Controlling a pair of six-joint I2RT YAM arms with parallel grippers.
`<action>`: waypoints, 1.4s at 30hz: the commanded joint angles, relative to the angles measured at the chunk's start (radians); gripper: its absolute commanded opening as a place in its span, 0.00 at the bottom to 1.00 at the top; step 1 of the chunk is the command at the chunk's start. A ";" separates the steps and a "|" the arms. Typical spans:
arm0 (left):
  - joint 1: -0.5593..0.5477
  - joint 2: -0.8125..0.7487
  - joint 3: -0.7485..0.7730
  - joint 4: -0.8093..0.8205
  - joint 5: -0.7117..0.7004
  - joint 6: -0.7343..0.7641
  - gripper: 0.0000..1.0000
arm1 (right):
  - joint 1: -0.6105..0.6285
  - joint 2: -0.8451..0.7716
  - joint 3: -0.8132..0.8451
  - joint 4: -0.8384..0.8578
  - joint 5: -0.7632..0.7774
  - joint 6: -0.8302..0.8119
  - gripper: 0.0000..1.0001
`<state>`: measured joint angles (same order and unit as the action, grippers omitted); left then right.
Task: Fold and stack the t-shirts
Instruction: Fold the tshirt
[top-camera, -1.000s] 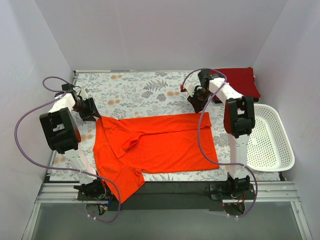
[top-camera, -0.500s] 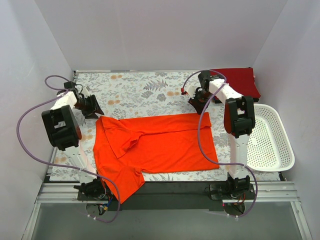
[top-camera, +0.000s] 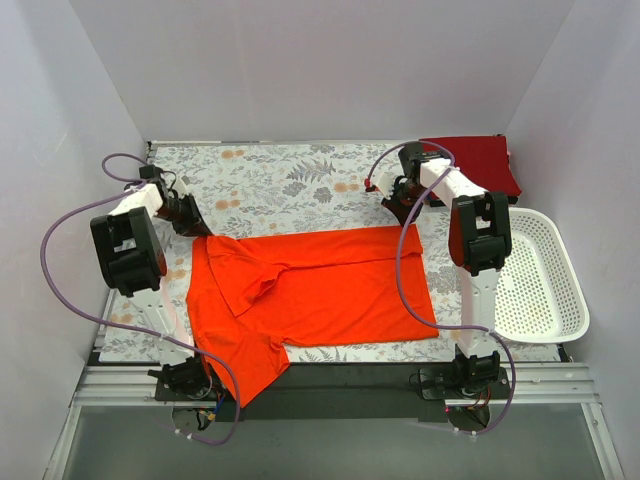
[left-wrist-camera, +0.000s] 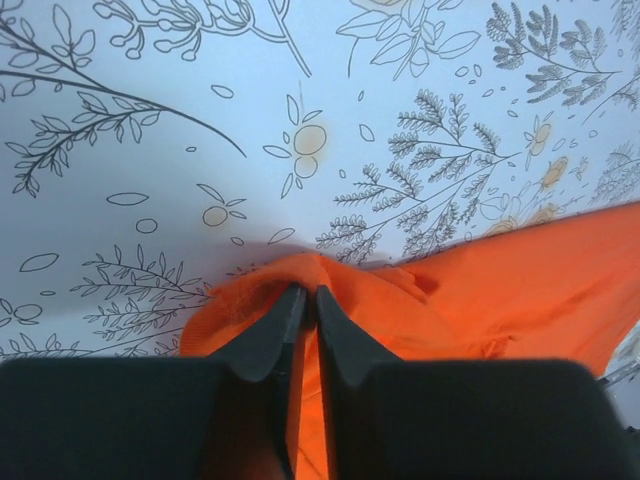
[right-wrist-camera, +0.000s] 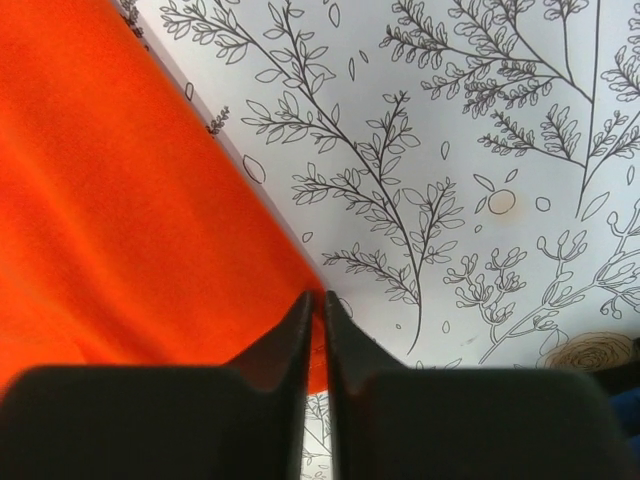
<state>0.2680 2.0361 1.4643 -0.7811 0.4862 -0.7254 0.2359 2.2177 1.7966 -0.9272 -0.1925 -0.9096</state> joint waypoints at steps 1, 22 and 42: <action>0.002 -0.088 -0.036 0.028 -0.012 0.006 0.04 | -0.003 0.010 -0.002 -0.001 0.036 -0.043 0.06; 0.059 -0.162 -0.222 0.206 -0.153 0.037 0.00 | -0.023 0.020 0.003 0.008 0.064 -0.025 0.01; 0.059 -0.174 -0.098 0.031 -0.152 0.080 0.25 | -0.023 -0.045 0.078 -0.004 0.011 0.037 0.29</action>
<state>0.3225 1.9167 1.2877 -0.6937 0.3462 -0.6743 0.2218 2.2211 1.8172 -0.9192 -0.1707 -0.8829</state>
